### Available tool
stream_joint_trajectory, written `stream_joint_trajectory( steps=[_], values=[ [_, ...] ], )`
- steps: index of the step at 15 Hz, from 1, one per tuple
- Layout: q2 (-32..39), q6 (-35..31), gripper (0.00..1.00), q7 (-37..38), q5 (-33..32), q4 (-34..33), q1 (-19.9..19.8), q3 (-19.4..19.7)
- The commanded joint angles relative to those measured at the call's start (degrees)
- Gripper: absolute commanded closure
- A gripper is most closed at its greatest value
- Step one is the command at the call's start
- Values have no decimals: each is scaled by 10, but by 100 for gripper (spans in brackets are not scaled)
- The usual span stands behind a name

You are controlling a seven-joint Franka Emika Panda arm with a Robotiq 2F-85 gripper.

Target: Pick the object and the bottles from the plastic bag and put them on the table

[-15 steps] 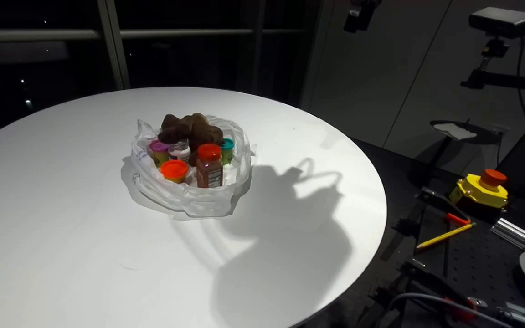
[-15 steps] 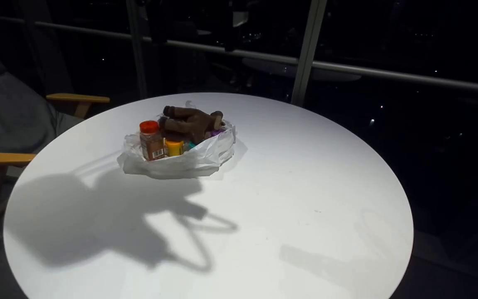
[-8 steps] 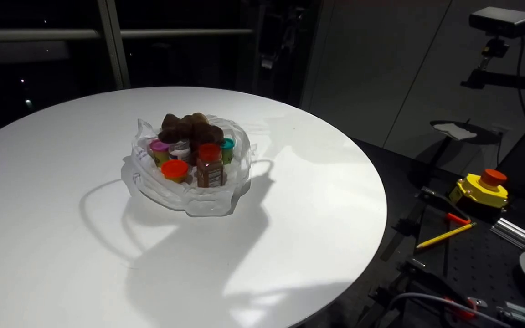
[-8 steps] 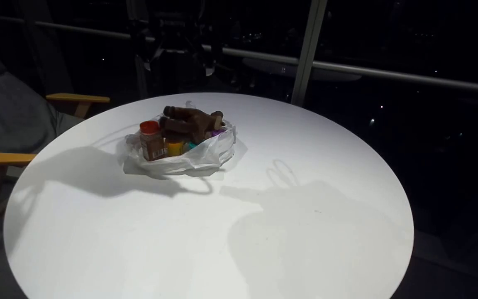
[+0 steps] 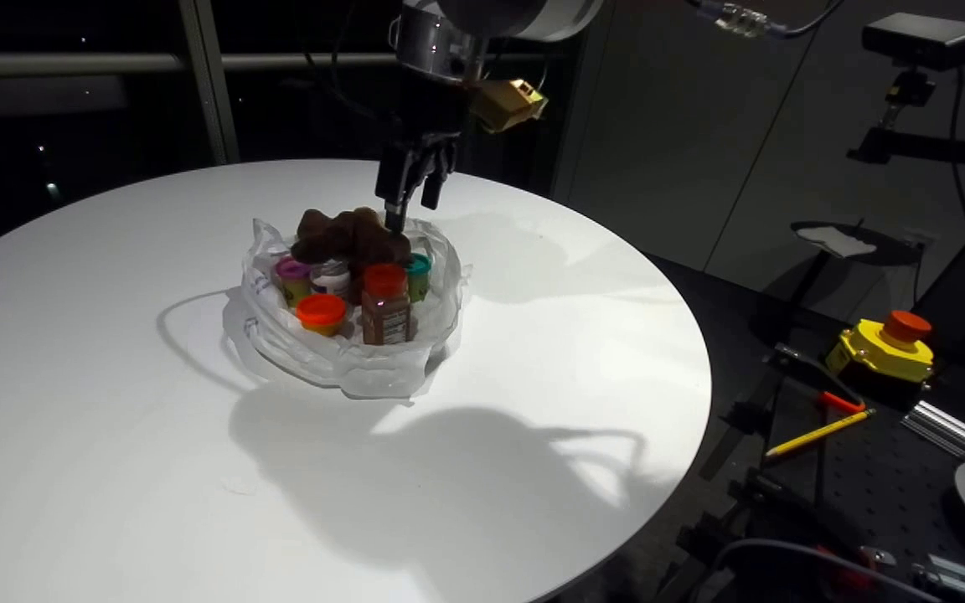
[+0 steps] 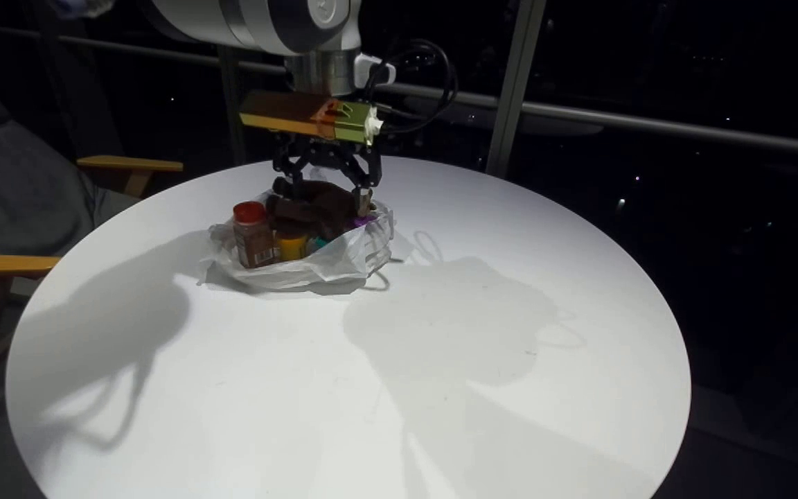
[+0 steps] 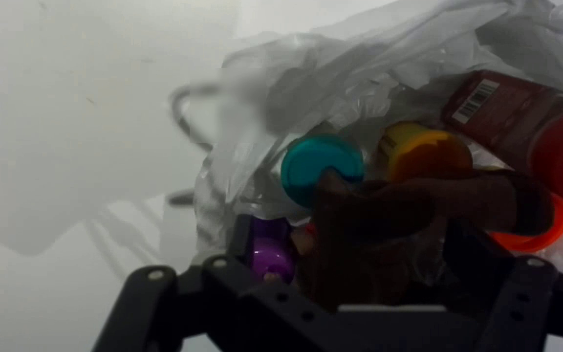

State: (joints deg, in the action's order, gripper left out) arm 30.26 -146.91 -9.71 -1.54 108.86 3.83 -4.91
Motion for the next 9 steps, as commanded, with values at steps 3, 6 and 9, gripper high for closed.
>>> stream_joint_trajectory(
  steps=[3,6,9],
  values=[
    [84,-19,0,-8,4,-94,-1,-20],
    [120,-26,0,-1,5,-120,5,-25],
    [130,-30,34,0,0,-131,7,-26]
  ],
)
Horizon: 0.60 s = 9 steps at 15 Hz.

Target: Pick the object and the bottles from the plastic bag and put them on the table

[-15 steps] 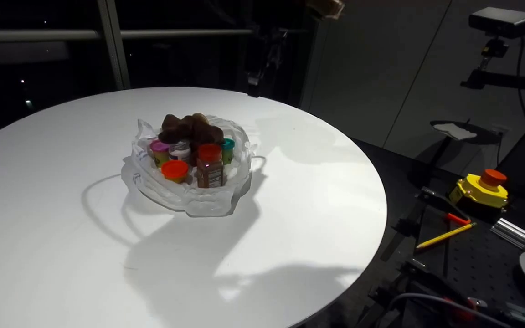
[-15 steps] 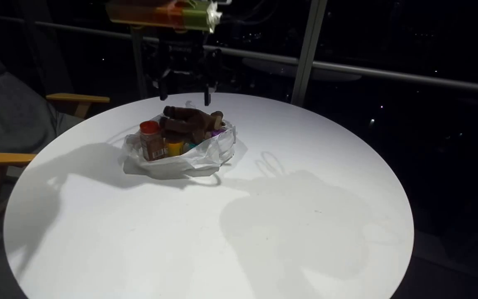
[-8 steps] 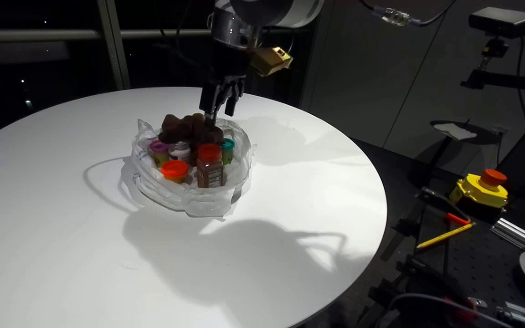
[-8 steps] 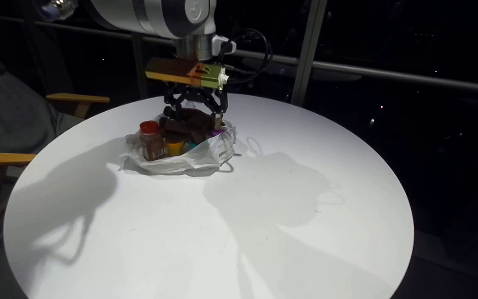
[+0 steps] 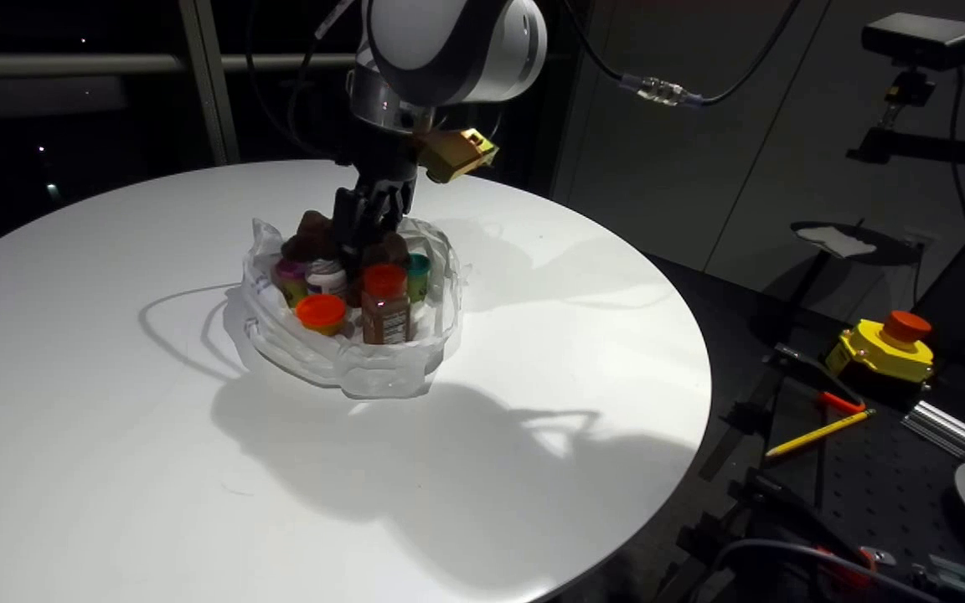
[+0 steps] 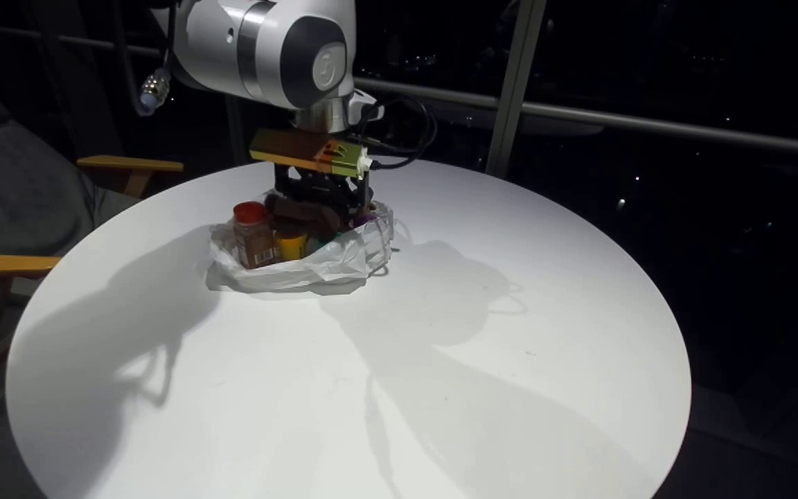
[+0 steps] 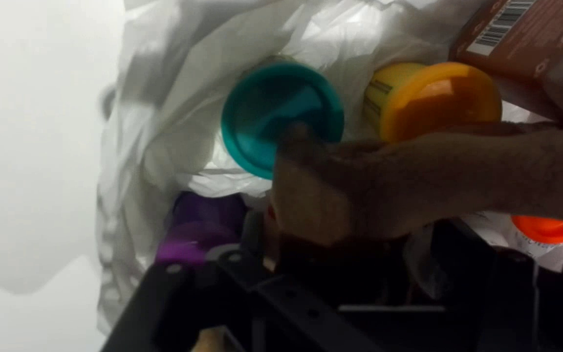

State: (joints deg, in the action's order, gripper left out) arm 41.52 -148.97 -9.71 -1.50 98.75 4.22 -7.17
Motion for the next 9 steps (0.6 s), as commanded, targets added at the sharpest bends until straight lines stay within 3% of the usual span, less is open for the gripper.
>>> stream_joint_trajectory(
  steps=[1,7,9],
  values=[
    [10,-7,42,-5,2,-29,-2,-7],
    [-90,-54,88,6,-29,26,0,28],
    [-122,-54,97,9,-41,41,0,42]
  ],
)
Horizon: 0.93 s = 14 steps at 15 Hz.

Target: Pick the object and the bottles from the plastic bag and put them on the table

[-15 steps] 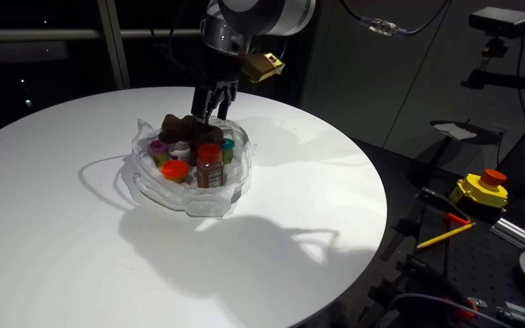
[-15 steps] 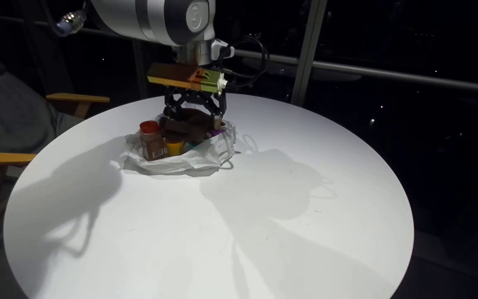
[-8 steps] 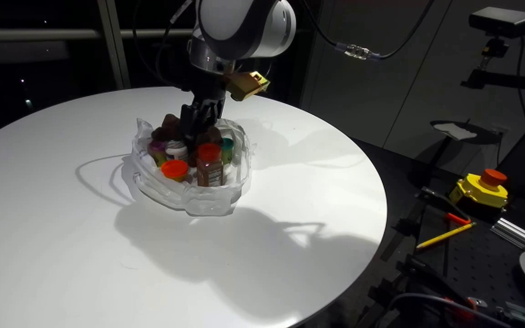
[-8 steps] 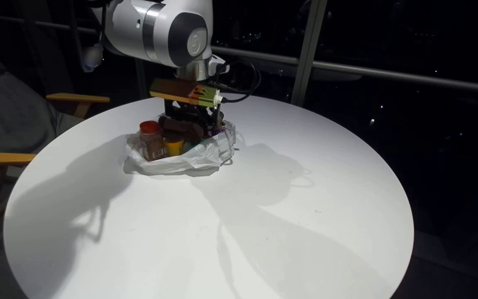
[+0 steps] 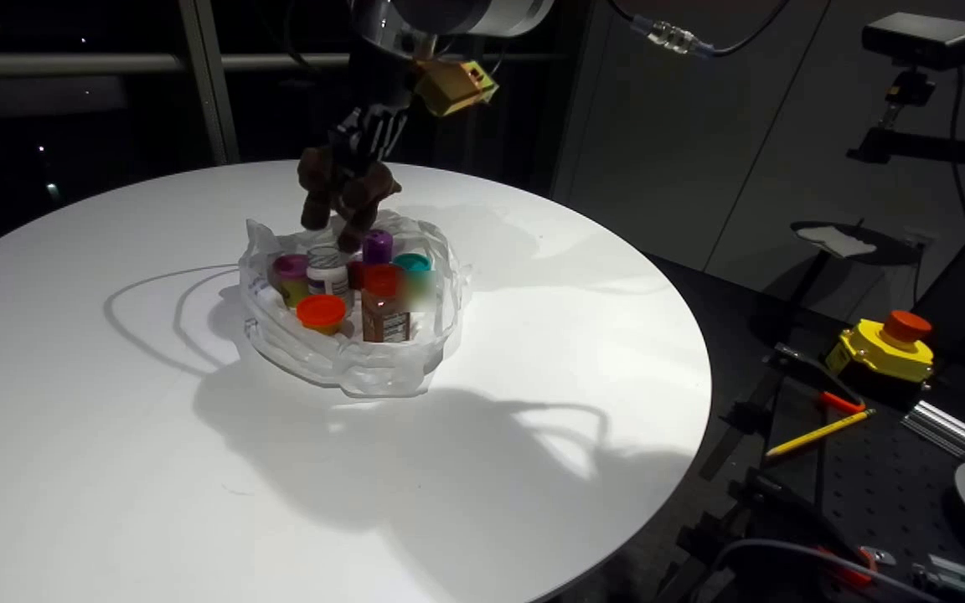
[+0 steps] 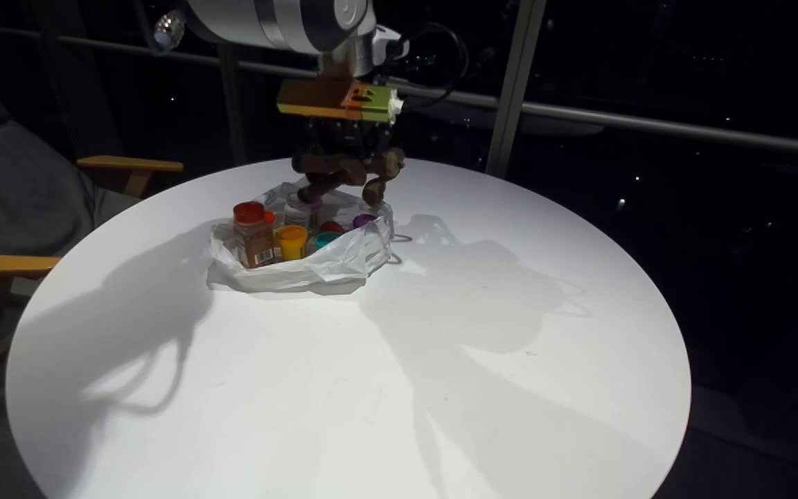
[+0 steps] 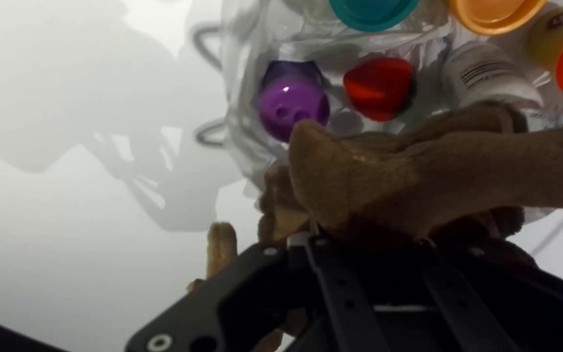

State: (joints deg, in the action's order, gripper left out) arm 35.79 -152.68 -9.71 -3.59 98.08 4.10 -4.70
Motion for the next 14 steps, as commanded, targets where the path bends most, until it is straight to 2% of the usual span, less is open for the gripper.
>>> stream_joint_trajectory(
  steps=[1,2,7,12,14],
  values=[
    [-78,-14,98,9,-28,56,0,25],
    [-93,-9,95,5,-30,68,-5,29],
    [-123,-14,96,13,-52,127,-28,72],
    [-95,-14,96,26,-76,139,-55,120],
    [-72,-25,95,27,-68,143,-66,120]
  ],
)
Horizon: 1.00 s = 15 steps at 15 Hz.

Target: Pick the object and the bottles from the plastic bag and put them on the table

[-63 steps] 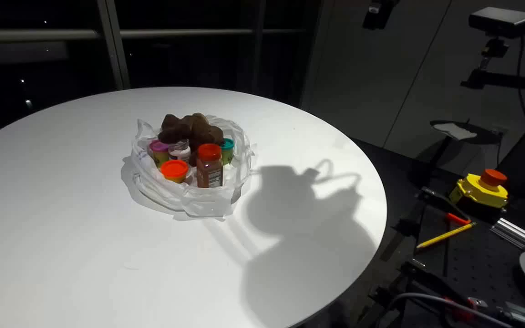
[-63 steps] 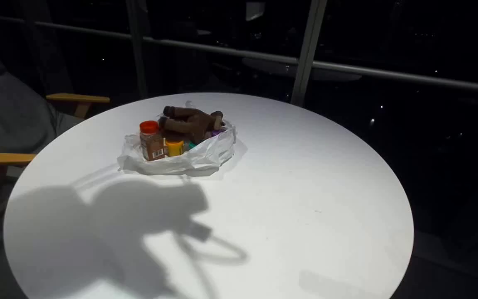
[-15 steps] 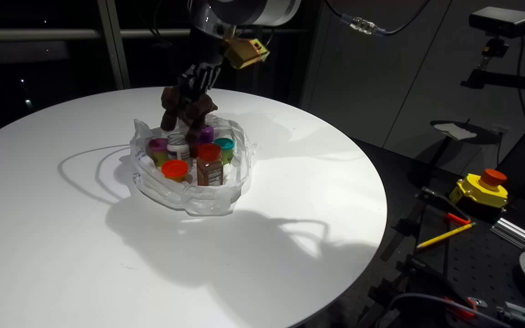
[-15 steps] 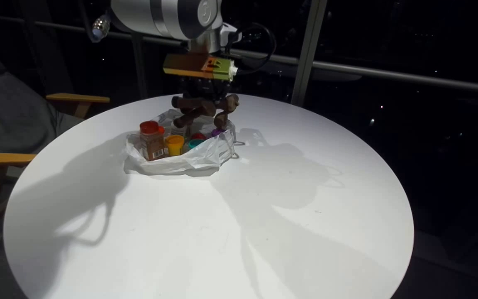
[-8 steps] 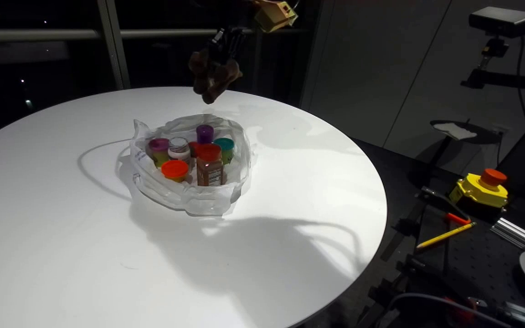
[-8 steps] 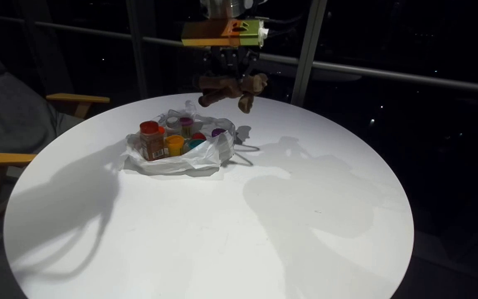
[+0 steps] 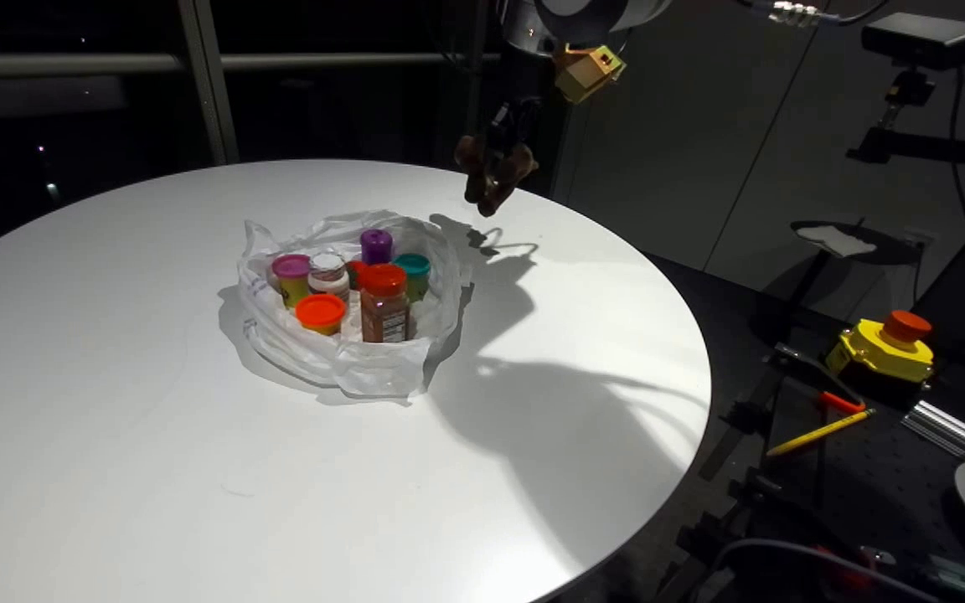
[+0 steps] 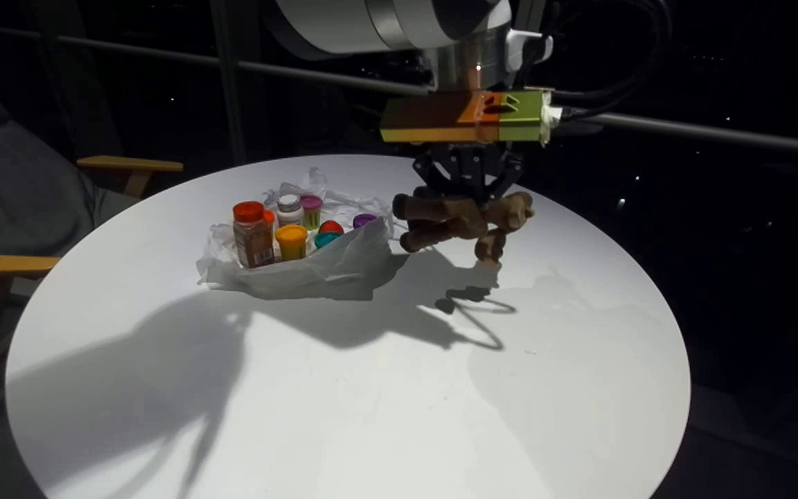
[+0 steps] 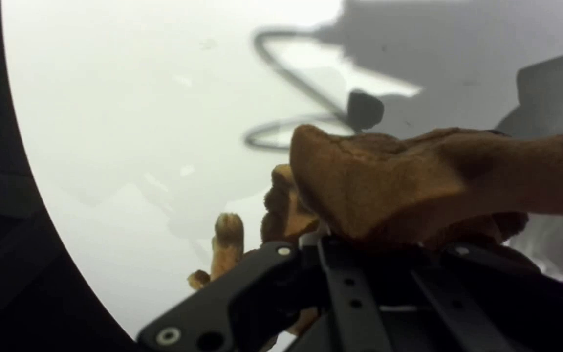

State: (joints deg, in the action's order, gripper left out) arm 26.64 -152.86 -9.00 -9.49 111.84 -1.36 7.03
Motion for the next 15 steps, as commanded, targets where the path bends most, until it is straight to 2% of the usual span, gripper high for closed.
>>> stream_joint_trajectory(
  steps=[1,3,4,6,9,11,13,15],
  values=[
    [31,-24,95,12,1,4,-22,-4],
    [53,-29,93,26,-4,-3,-21,2],
    [59,-31,63,33,-11,-1,-16,8],
    [53,-31,56,66,-44,6,11,41],
    [12,-56,31,135,-103,36,64,90],
    [-11,-51,17,178,-138,43,95,110],
    [-21,-34,2,195,-159,36,110,107],
    [-27,-16,0,185,-150,32,106,77]
  ],
)
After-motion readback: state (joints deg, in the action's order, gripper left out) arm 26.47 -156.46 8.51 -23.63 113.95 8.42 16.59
